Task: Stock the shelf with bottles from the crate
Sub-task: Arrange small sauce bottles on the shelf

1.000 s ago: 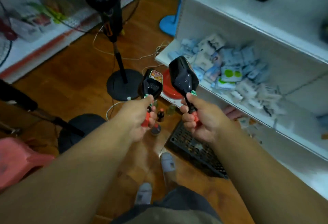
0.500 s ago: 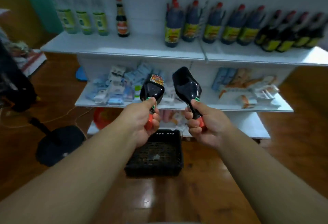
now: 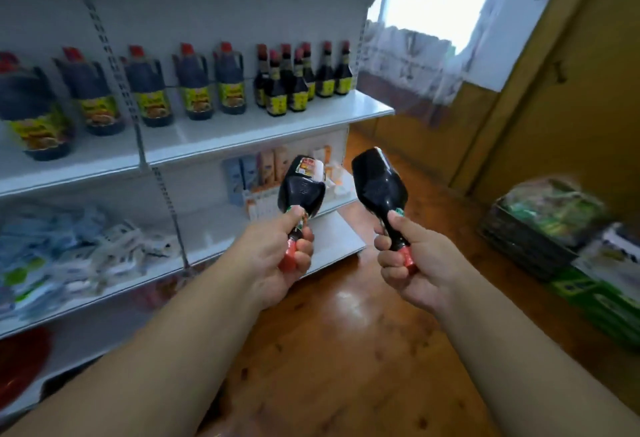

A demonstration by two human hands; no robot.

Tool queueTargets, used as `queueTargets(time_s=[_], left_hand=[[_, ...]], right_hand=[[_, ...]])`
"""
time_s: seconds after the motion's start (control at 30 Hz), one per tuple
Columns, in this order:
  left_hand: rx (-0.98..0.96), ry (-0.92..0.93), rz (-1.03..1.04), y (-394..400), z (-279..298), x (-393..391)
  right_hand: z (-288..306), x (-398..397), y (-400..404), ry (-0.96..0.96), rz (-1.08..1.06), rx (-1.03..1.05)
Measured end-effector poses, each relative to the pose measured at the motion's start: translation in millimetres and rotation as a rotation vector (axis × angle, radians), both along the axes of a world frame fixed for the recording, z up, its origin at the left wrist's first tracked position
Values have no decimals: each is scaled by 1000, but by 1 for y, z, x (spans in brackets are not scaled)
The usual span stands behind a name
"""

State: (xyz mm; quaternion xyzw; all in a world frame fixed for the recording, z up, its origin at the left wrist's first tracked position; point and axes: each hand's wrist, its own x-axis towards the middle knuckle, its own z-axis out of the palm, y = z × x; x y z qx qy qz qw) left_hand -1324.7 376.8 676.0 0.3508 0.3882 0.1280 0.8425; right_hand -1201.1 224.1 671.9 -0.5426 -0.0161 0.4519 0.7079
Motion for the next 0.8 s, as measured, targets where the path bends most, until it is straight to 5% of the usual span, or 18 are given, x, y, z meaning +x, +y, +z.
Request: queueTargets(time_s=[0.23,0.8], left_hand=[[47,4,-61,21,-1,109],[310,81,-172,218,12,345]], right_hand=[[-12,107,15,48,-104,44],[-4,337,197,-47,-108,-146]])
